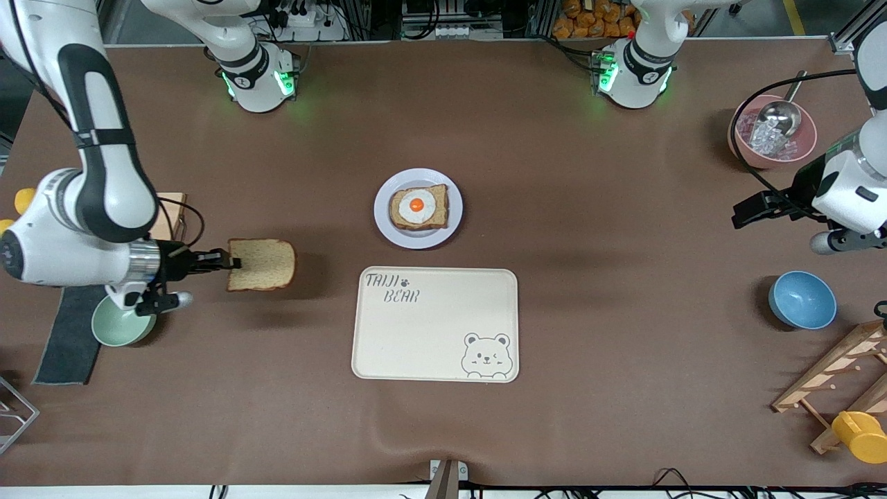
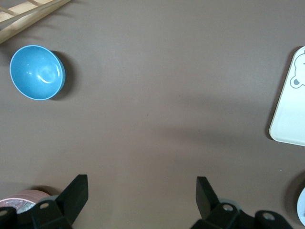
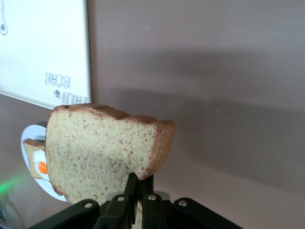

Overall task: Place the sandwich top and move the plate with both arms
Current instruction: 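Carry the bread slice over the egg plate with the right gripper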

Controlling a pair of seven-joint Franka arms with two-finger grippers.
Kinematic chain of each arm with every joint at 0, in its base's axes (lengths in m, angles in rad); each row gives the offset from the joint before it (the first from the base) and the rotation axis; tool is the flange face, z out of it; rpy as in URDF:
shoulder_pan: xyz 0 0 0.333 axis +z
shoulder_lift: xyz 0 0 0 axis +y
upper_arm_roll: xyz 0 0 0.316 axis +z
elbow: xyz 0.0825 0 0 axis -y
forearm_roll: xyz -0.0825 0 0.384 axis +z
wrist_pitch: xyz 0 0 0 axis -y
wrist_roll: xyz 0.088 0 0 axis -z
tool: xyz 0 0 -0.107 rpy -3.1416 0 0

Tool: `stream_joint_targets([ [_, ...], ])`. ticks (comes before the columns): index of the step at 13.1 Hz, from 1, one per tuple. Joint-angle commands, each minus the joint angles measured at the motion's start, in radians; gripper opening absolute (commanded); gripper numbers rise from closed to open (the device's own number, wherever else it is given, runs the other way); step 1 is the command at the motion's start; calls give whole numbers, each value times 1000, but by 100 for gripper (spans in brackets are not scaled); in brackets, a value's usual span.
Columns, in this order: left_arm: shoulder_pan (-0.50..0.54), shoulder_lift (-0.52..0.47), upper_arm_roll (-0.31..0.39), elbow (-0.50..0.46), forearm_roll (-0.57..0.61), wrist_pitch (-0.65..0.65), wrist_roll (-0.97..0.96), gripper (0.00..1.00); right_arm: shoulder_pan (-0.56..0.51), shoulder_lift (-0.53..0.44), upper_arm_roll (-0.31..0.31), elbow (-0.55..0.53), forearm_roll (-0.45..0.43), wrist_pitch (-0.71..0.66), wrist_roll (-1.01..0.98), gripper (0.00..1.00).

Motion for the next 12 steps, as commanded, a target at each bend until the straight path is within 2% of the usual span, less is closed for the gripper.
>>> stream_joint_targets([
  [1, 0, -9, -5, -36, 6, 33, -6, 100, 110, -76, -12, -67, 24, 59, 123, 0],
  [4, 0, -10, -5, -70, 6, 68, -6, 100, 193, -91, -12, -136, 102, 138, 133, 0],
  [6, 0, -10, -5, -81, 6, 77, -6, 100, 274, -130, -10, -229, 126, 261, 134, 0],
  [10, 0, -13, -11, -128, 4, 126, -6, 100, 435, -167, -10, -363, 289, 436, 137, 0],
  [12, 0, -16, -12, -136, 4, 126, -6, 100, 497, -179, -10, -414, 335, 516, 136, 0],
])
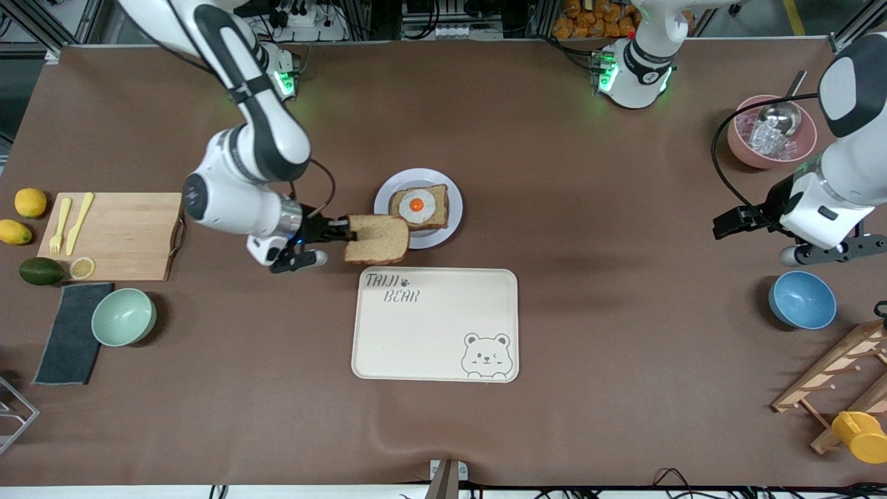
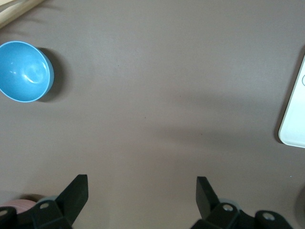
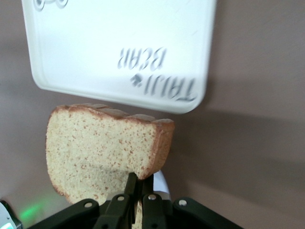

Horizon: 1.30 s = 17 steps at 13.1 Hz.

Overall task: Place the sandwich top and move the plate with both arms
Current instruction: 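Carry the bread slice over the egg plate with the right gripper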

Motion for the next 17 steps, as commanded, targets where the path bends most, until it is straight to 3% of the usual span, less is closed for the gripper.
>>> stream_joint_targets([
  [1, 0, -21, -5, -26, 4, 20, -8, 100, 82, -65, -12, -104, 92, 81, -1, 0],
  [2, 0, -21, -5, -27, 4, 20, -8, 100, 121, -68, -13, -113, 141, 90, -8, 0],
  [8, 0, -22, -5, -33, 4, 20, -35, 100, 193, -79, -12, -224, 186, 194, -55, 0],
  [13, 2, -27, -5, -39, 4, 20, -35, 100, 343, -81, -12, -258, 333, 329, -54, 0],
  [15, 2, -27, -5, -38, 4, 22, -35, 100, 337, -76, -13, -270, 355, 325, -131, 0],
  [17, 2, -27, -5, -39, 4, 22, -35, 100, 307, -64, -15, -276, 445, 310, -236, 0],
])
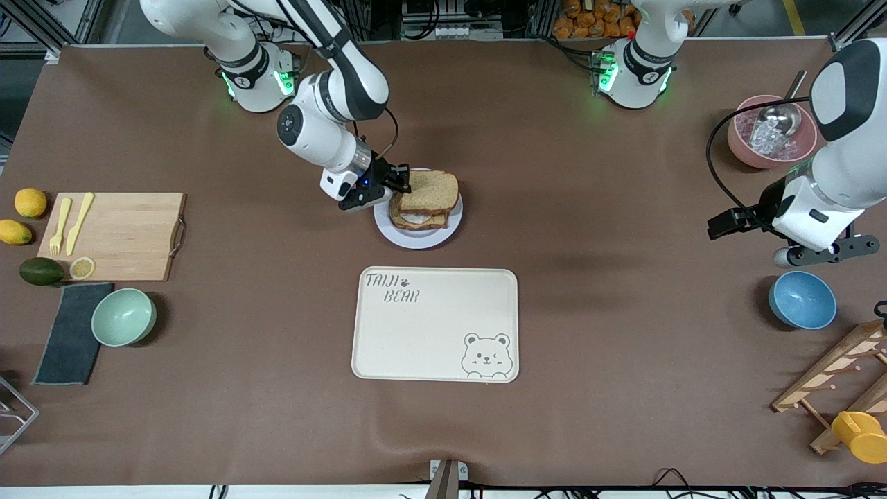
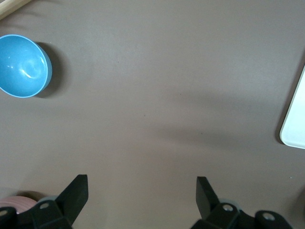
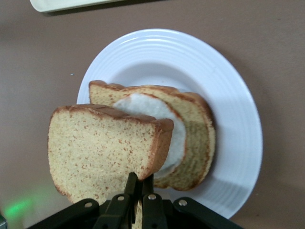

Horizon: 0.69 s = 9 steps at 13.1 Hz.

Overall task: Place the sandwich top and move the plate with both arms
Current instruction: 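Lay the bread onto the egg toast and open the right gripper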

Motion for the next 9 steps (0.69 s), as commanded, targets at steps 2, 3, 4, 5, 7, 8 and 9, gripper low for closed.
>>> stream_joint_targets([
  [2, 2, -27, -3, -29, 4, 18, -14, 100, -36, -1, -8, -30, 126, -14, -159, 0],
  [3, 3, -25, -3, -30, 4, 18, -14, 100, -37, 1, -8, -30, 142, -13, -162, 0],
  [4, 3, -25, -3, -30, 4, 18, -14, 100, -36, 1, -8, -28, 157, -10, -161, 0],
  [5, 3, -24, -3, -30, 4, 18, -14, 100, -36, 1, -8, -28, 166, -7, -161, 0],
  [7, 3, -24, -3, -30, 4, 18, -14, 100, -34, 1, -8, -23, 169, -16, -149, 31],
  [8, 3, -22, -3, -30, 4, 18, -14, 100, -33, 1, -8, -19, 169, -16, -123, 67],
  [9, 3, -22, -3, -30, 4, 19, -14, 100, -28, 0, -8, -17, 168, -16, -101, 100],
])
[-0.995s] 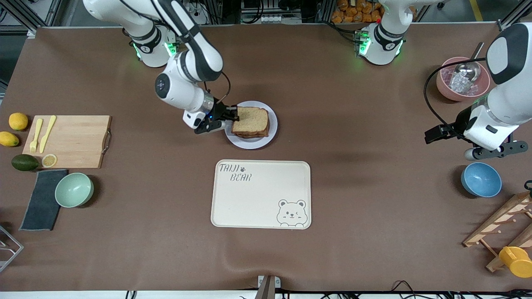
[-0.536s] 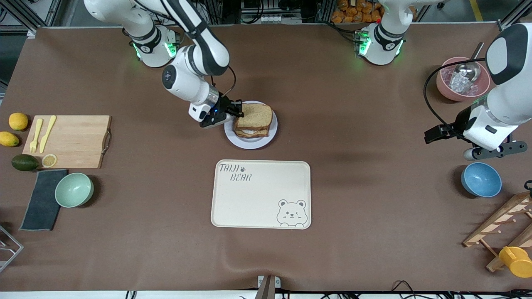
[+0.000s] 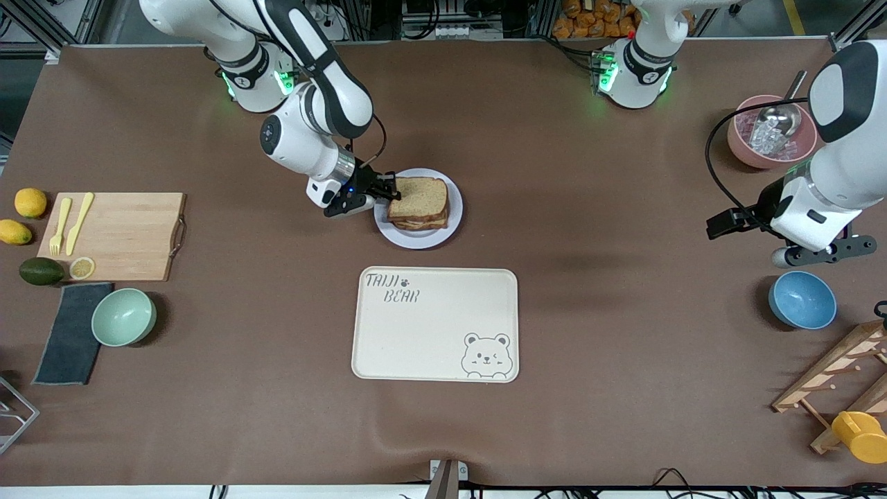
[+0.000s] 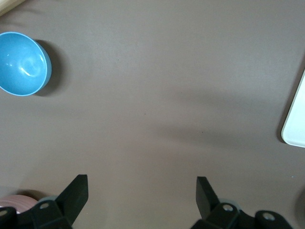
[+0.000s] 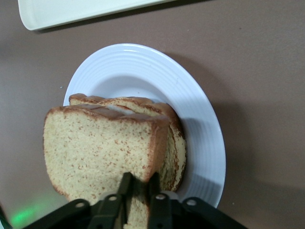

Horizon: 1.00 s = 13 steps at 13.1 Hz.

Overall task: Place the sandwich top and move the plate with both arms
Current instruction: 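Lay the bread onto the egg toast and open the right gripper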

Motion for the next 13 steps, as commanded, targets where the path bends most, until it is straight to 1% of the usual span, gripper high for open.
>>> stream_joint_targets([
  [1, 3, -22, -3, -23, 4, 17, -14, 100, 5, -16, 5, 4, 30, -5, 30, 100],
  [5, 1, -25, -12, -35, -2, 23, -33, 100, 0, -24, 2, 7, 29, -14, 39, 100],
  [7, 1, -20, -20, -49, -43, 29, -50, 100, -6, -24, -1, 17, 15, -16, 62, 100],
  [9, 1, -25, -23, -99, -73, 81, -52, 100, -27, -24, -6, 27, -17, -37, 73, 100],
  [10, -2, -23, -26, -112, -73, 95, -52, 100, -50, -24, -6, 39, -55, -62, 95, 100],
  [12, -3, 1, -64, -106, -85, 97, -56, 100, -72, -24, -6, 47, -118, -73, 145, 100],
  [13, -5, 19, -87, -104, -118, 97, -76, 100, -79, -25, -6, 56, -138, -83, 171, 100],
])
